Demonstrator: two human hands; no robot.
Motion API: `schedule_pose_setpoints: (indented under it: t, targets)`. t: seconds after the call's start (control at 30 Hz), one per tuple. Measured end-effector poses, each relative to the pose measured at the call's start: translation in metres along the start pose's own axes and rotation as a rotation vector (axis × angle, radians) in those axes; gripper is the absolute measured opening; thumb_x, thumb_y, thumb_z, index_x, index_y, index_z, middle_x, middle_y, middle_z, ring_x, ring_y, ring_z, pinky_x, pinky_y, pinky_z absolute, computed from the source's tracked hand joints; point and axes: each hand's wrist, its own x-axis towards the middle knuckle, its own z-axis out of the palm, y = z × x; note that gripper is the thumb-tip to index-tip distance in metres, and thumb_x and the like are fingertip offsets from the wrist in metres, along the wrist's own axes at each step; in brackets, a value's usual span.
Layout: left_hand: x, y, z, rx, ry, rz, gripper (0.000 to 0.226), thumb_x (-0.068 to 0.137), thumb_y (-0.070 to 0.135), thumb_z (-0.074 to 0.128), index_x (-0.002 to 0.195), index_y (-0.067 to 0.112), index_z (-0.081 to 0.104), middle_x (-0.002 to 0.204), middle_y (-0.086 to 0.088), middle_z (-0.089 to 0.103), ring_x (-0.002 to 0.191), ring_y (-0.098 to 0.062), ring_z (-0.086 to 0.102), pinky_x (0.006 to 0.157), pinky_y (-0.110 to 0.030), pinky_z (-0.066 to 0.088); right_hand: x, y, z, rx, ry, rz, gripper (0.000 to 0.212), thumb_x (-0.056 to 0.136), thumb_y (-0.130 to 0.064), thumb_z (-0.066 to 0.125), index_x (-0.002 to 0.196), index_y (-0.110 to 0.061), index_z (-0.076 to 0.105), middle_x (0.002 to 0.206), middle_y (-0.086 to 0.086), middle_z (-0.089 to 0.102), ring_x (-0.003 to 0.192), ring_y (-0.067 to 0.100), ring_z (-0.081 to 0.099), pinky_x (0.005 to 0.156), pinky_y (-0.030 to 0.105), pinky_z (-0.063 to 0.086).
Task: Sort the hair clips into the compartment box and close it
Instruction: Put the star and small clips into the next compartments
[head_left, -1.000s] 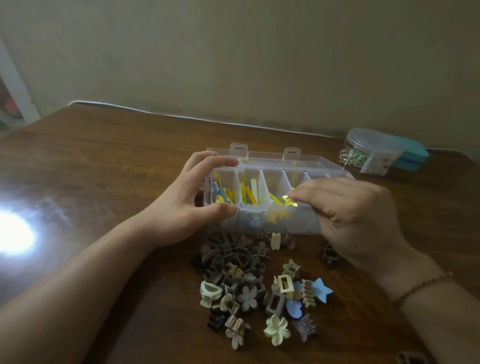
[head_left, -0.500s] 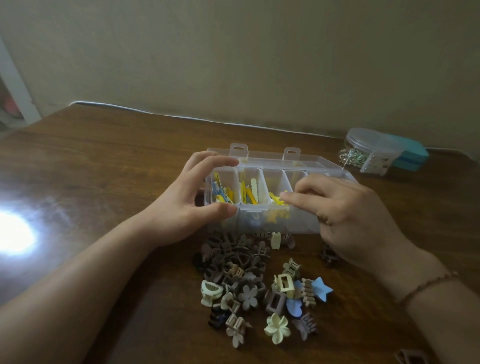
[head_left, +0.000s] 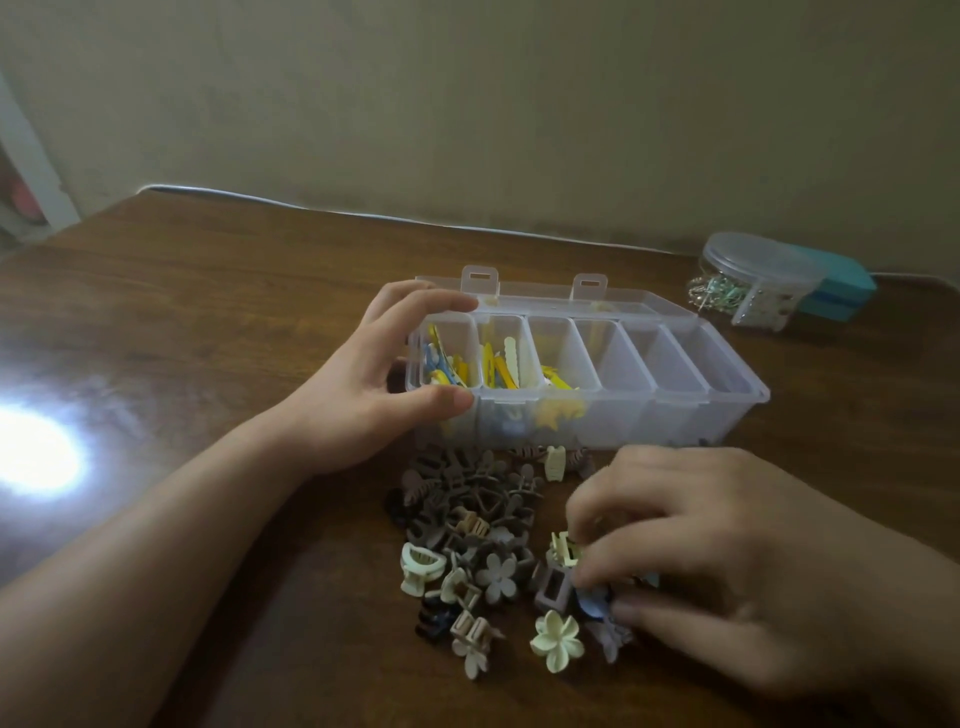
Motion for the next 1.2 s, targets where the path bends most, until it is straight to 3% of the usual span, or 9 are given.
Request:
schedule_pose_setpoints:
  t: [0.23, 0.43, 0.57, 0.63, 0.7, 0.83, 0.93, 1.13, 1.2]
  targets:
    - [0.0, -0.003, -0.002, 0.009, -0.001, 0.014, 0.071, 0.068, 0.061, 0.061, 0.135, 0.043, 0.047, 0.141, 0.022, 0.034, 0.133, 0.005, 0.038, 0.099, -0.023, 0.046, -0.01, 0.021, -0.005, -0.073, -0.055, 0.171, 0.033, 0.087, -0.06, 0.036, 0.109, -0.047, 0.059, 0.105, -0.034, 0.054, 0.103, -0.011, 0.05, 0.077, 0.022, 0.053]
    - [0.0, -0.004, -0.002, 0.019, -0.007, 0.021, 0.07, 0.069, 0.061, 0.061, 0.136, 0.043, 0.047, 0.141, 0.022, 0.034, 0.133, 0.007, 0.037, 0.095, -0.017, 0.046, -0.014, 0.027, -0.014, 0.105, 0.137, 0.235, 0.032, 0.088, -0.042, 0.05, 0.12, -0.044, 0.057, 0.121, -0.027, 0.059, 0.115, -0.005, 0.055, 0.09, 0.029, 0.054]
    - [-0.001, -0.003, -0.001, 0.037, 0.0, 0.04, 0.069, 0.071, 0.059, 0.061, 0.136, 0.042, 0.048, 0.142, 0.017, 0.034, 0.134, 0.007, 0.035, 0.092, -0.008, 0.044, 0.009, 0.003, 0.009, 0.074, -0.048, 0.054, 0.053, 0.092, -0.059, 0.042, 0.143, -0.05, 0.029, 0.156, -0.029, 0.014, 0.145, 0.0, 0.012, 0.113, 0.036, 0.023]
    - [-0.001, -0.002, -0.001, 0.034, 0.0, 0.046, 0.068, 0.071, 0.058, 0.062, 0.136, 0.04, 0.049, 0.142, 0.015, 0.035, 0.134, 0.006, 0.035, 0.092, -0.005, 0.042, 0.018, -0.001, 0.019, -0.022, -0.161, -0.017, 0.059, 0.091, -0.067, 0.036, 0.144, -0.055, 0.013, 0.157, -0.03, -0.008, 0.144, -0.003, -0.011, 0.115, 0.032, 0.0]
    - [-0.001, -0.001, 0.0, 0.018, -0.003, 0.046, 0.07, 0.07, 0.057, 0.063, 0.136, 0.038, 0.049, 0.142, 0.014, 0.035, 0.131, 0.008, 0.037, 0.09, -0.005, 0.043, 0.018, -0.002, 0.018, 0.014, -0.182, 0.02, 0.058, 0.089, -0.069, 0.036, 0.142, -0.058, 0.015, 0.154, -0.034, -0.01, 0.14, -0.01, -0.018, 0.111, 0.025, -0.008]
    - [-0.001, 0.0, 0.0, 0.046, -0.012, 0.05, 0.076, 0.066, 0.059, 0.07, 0.135, 0.041, 0.048, 0.143, 0.016, 0.033, 0.132, 0.01, 0.037, 0.093, -0.007, 0.045, 0.002, 0.011, 0.01, 0.04, -0.137, 0.11, 0.049, 0.086, -0.072, 0.039, 0.132, -0.054, 0.036, 0.151, -0.032, 0.023, 0.14, -0.013, 0.004, 0.113, 0.026, 0.016]
    - [-0.001, -0.002, 0.001, 0.139, -0.025, 0.067, 0.083, 0.059, 0.064, 0.076, 0.134, 0.048, 0.046, 0.144, 0.019, 0.029, 0.139, 0.005, 0.031, 0.106, -0.014, 0.038, -0.01, 0.022, -0.002, 0.035, -0.169, 0.191, 0.048, 0.083, -0.073, 0.038, 0.129, -0.059, 0.037, 0.143, -0.04, 0.026, 0.133, -0.02, 0.017, 0.111, 0.023, 0.027]
    - [0.0, -0.005, 0.002, 0.191, -0.02, 0.107, 0.087, 0.054, 0.062, 0.079, 0.132, 0.055, 0.043, 0.143, 0.025, 0.028, 0.139, 0.008, 0.027, 0.103, -0.008, 0.034, -0.035, 0.039, -0.037, 0.256, -0.089, 0.379, 0.041, 0.081, -0.058, 0.055, 0.121, -0.064, 0.047, 0.126, -0.044, 0.048, 0.12, -0.019, 0.043, 0.091, 0.014, 0.038]
    - [0.0, -0.005, 0.002, 0.209, -0.019, 0.12, 0.088, 0.053, 0.061, 0.079, 0.132, 0.057, 0.041, 0.142, 0.027, 0.028, 0.138, 0.01, 0.027, 0.099, -0.004, 0.035, -0.046, 0.048, -0.045, 0.255, -0.06, 0.455, 0.036, 0.083, -0.04, 0.061, 0.111, -0.062, 0.056, 0.117, -0.04, 0.057, 0.111, -0.017, 0.051, 0.086, 0.013, 0.043]
